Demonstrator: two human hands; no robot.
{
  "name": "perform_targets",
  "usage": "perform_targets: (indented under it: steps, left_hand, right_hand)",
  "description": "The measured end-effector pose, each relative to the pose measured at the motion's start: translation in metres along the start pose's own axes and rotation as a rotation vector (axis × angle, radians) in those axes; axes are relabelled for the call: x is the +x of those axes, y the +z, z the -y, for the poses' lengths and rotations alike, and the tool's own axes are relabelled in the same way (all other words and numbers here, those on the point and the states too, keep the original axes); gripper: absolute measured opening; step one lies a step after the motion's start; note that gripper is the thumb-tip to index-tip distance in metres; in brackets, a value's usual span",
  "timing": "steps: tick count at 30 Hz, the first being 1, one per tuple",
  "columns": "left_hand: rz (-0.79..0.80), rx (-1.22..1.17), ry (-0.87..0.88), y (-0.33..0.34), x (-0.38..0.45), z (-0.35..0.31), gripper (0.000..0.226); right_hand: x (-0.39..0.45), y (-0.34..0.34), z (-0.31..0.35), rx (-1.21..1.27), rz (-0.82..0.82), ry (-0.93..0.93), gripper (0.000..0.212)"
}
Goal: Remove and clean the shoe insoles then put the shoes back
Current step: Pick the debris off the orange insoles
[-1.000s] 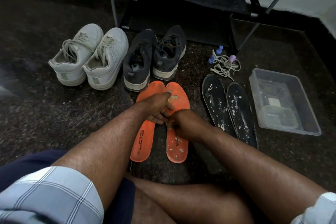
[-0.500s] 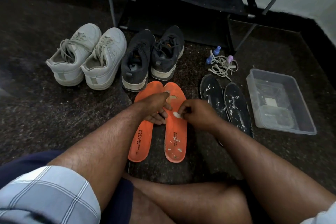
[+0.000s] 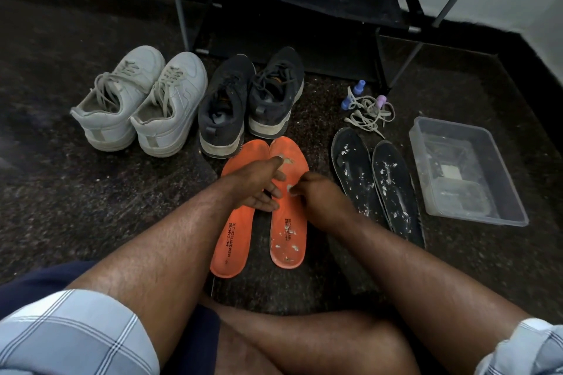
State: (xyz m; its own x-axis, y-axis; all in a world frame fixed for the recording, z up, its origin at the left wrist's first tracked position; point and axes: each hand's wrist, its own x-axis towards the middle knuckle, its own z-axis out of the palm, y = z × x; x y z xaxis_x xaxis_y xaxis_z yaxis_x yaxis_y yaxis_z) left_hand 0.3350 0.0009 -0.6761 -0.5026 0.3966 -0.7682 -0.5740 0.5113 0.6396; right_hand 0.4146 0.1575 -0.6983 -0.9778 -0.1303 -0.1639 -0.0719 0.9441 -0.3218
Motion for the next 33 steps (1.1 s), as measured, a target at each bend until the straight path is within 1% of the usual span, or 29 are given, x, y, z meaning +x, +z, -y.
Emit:
perform_targets:
  steps: [3, 4, 6, 8, 9, 13, 14, 15, 17, 18, 19, 22, 23, 25, 27, 28, 29, 32, 33]
  left_hand:
    - [0.004, 0.003, 0.001, -0.001, 0.001, 0.001, 0.061]
    - [0.001, 0.005, 0.003, -0.001, 0.001, 0.001, 0.061]
    - [-0.009, 0.006, 0.005, -0.001, 0.002, 0.001, 0.061]
    - [-0.014, 0.006, 0.005, 0.000, 0.002, 0.001, 0.062]
    - [-0.010, 0.005, 0.003, 0.000, 0.002, 0.001, 0.062]
    - [0.018, -0.003, 0.001, 0.000, 0.002, 0.001, 0.064]
    - [0.016, -0.004, 0.003, 0.000, 0.002, 0.002, 0.064]
    - [0.010, -0.006, 0.005, 0.000, 0.002, 0.002, 0.064]
    - [-0.003, -0.008, 0.008, 0.000, 0.002, 0.003, 0.063]
    - [-0.008, -0.007, 0.007, 0.000, 0.003, 0.003, 0.063]
    - [-0.009, -0.004, 0.005, 0.000, 0.003, 0.003, 0.063]
    - [0.005, -0.008, 0.003, -0.001, 0.002, 0.002, 0.062]
    - [0.008, -0.010, 0.002, -0.001, 0.002, 0.002, 0.062]
    - [0.001, -0.011, 0.004, 0.000, 0.002, 0.002, 0.062]
    - [-0.007, -0.016, 0.004, 0.001, 0.001, 0.003, 0.062]
    - [-0.008, -0.019, 0.002, 0.001, 0.001, 0.002, 0.062]
    - [-0.005, -0.020, 0.002, 0.001, 0.001, 0.002, 0.062]
    - [0.016, -0.020, -0.003, 0.000, 0.000, 0.001, 0.062]
    - [0.018, -0.021, -0.006, 0.000, 0.000, 0.001, 0.062]
  right_hand:
    - [0.000, 0.001, 0.005, -0.019, 0.060, -0.114, 0.023]
    - [0.002, -0.001, 0.003, -0.025, 0.062, -0.114, 0.021]
    - [0.008, -0.004, -0.007, -0.030, 0.008, -0.067, 0.018]
    - [0.009, -0.004, -0.014, -0.052, -0.037, -0.021, 0.022]
    - [0.008, -0.002, -0.012, -0.068, -0.033, -0.040, 0.024]
    - [0.002, 0.002, 0.009, -0.132, 0.118, -0.227, 0.021]
    - [0.005, 0.000, 0.008, -0.134, 0.121, -0.225, 0.021]
    - [0.008, -0.002, 0.003, -0.122, 0.098, -0.181, 0.020]
    - [0.011, -0.003, -0.011, -0.099, 0.000, -0.069, 0.020]
    - [0.010, -0.004, -0.013, -0.093, -0.020, -0.036, 0.019]
    - [0.007, -0.003, -0.009, -0.085, -0.016, -0.041, 0.018]
    - [0.000, -0.002, 0.010, -0.002, 0.092, -0.160, 0.019]
    - [0.001, -0.002, 0.011, 0.014, 0.103, -0.160, 0.020]
    - [0.006, -0.003, 0.000, -0.010, 0.060, -0.130, 0.018]
    - [0.010, -0.003, -0.015, -0.033, -0.028, -0.071, 0.016]
    - [0.008, -0.002, -0.016, -0.040, -0.039, -0.055, 0.016]
    - [0.006, -0.001, -0.013, -0.056, -0.044, -0.078, 0.017]
    - [-0.001, 0.004, 0.006, -0.066, 0.079, -0.195, 0.018]
    - [0.000, 0.005, 0.006, -0.053, 0.093, -0.210, 0.017]
